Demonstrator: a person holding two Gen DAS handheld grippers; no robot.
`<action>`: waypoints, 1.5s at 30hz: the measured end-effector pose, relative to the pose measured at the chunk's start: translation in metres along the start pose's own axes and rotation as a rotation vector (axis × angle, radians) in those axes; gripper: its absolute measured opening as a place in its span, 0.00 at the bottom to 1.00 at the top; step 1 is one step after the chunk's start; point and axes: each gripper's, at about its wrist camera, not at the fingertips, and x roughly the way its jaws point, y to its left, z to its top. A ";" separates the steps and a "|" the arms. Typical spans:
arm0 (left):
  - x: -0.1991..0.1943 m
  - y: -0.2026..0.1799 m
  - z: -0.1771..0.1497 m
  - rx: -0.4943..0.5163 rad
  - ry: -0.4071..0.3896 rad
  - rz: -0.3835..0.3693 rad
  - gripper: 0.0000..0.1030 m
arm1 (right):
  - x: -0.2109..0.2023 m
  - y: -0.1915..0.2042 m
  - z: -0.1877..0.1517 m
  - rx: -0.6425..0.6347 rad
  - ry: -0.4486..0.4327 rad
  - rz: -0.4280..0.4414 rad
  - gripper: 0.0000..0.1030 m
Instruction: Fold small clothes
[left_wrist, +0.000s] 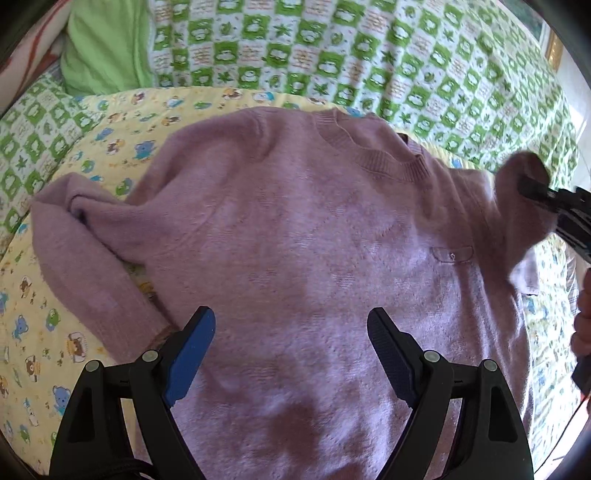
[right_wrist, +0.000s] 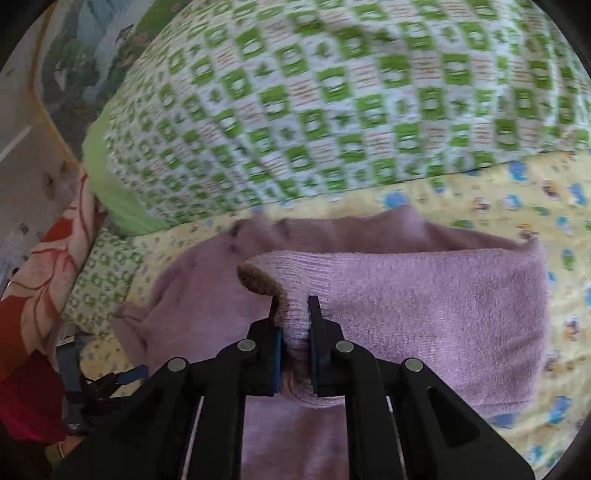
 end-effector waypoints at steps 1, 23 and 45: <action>-0.002 0.004 -0.002 -0.008 0.000 0.002 0.83 | 0.015 0.015 -0.003 -0.010 0.022 0.035 0.12; 0.080 0.007 0.034 -0.157 0.154 -0.076 0.83 | 0.070 0.024 -0.042 0.162 0.122 0.163 0.52; 0.041 0.050 0.060 -0.172 -0.034 -0.088 0.07 | -0.008 -0.095 -0.055 0.340 -0.008 -0.187 0.52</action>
